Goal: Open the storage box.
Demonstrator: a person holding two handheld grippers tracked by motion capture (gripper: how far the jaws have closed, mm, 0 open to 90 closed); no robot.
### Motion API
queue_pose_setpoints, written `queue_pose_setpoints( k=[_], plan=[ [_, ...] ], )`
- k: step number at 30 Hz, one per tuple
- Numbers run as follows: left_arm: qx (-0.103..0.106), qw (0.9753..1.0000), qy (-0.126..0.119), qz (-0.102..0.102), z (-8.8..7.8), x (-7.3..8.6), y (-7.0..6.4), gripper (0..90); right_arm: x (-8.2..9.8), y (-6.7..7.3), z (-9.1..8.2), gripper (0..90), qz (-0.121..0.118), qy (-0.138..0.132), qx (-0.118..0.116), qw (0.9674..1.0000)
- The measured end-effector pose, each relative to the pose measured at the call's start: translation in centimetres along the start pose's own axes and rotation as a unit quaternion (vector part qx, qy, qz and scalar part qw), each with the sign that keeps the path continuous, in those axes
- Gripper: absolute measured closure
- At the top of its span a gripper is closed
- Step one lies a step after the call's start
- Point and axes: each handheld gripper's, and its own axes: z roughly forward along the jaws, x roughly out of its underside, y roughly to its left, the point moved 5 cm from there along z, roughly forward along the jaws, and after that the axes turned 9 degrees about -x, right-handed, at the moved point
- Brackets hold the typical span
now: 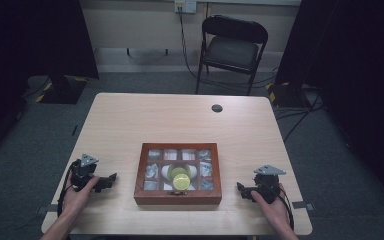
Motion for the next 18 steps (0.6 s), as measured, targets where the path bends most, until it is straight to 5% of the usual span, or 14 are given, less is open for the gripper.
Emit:
queue_pose_setpoints(
  k=[4,7,10,15,18],
  plan=[
    [0.001,1.0,-0.001,0.0,0.0,0.0,0.0,0.0,0.1,0.1,-0.2,6.6,0.003,0.0,-0.002,1.0],
    [0.0,1.0,-0.001,0.0,0.0,0.0,0.0,0.0,0.0,0.1,-0.5,17.3,0.008,-0.003,-0.005,0.9999],
    [0.0,1.0,-0.001,0.0,0.0,0.0,0.0,0.0,-0.4,0.3,-0.9,15.0,0.022,-0.01,-0.006,0.9997],
    [0.0,1.0,-0.001,0.0,0.0,0.0,0.0,0.0,-1.1,1.5,-1.6,17.5,0.013,-0.027,-0.035,0.999],
    [0.0,1.0,-0.001,0.0,0.0,0.0,0.0,0.0,-1.4,1.9,-1.9,20.1,0.004,-0.033,-0.031,0.999]
  ],
)
